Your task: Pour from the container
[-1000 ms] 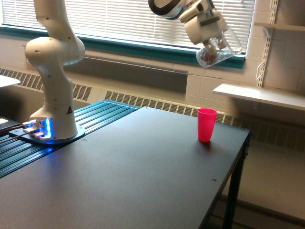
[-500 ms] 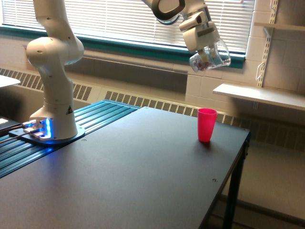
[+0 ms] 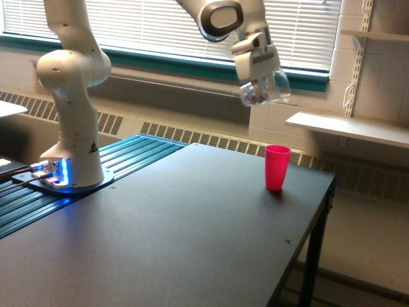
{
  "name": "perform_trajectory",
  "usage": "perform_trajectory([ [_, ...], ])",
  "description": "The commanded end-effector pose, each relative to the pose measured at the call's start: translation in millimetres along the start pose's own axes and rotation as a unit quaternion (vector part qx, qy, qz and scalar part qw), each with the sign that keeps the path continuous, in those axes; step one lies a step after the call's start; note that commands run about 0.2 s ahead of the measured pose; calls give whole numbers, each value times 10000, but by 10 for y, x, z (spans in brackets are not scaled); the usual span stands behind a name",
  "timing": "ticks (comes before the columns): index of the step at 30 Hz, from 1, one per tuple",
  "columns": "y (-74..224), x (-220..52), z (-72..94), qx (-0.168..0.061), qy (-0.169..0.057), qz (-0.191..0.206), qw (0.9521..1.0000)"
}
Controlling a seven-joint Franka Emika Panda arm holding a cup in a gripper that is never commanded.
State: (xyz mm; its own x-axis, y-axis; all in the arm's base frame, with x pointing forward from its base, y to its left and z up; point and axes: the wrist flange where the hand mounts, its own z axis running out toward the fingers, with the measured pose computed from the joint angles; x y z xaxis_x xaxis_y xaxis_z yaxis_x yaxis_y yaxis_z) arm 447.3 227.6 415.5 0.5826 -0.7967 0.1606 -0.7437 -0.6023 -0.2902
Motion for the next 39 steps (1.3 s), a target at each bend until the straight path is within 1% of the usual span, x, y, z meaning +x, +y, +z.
perform_trajectory([
  [1, 60, -282, 117, -225, -163, 379, 9989],
  [3, 81, -336, 158, -336, -192, 423, 9984],
  [6, 85, -401, 207, -435, -299, 601, 9968],
  [10, 89, -464, 272, -597, -366, 755, 9947],
  [13, 96, -498, 333, -776, -411, 757, 9933],
  [14, 85, -496, 350, -809, -447, 813, 9924],
  [16, 73, -494, 381, -866, -546, 867, 9910],
  [18, 50, -493, 410, -926, -578, 880, 9901],
  [20, 29, -492, 433, -983, -554, 869, 9898],
  [24, -32, -472, 479, -1039, -587, 925, 9885],
  [26, -52, -477, 512, -1087, -549, 920, 9883],
  [30, -76, -501, 585, -1209, -566, 976, 9862],
  [36, -126, -559, 695, -1341, -734, 1037, 9828],
  [39, -145, -567, 749, -1421, -782, 1094, 9807],
])
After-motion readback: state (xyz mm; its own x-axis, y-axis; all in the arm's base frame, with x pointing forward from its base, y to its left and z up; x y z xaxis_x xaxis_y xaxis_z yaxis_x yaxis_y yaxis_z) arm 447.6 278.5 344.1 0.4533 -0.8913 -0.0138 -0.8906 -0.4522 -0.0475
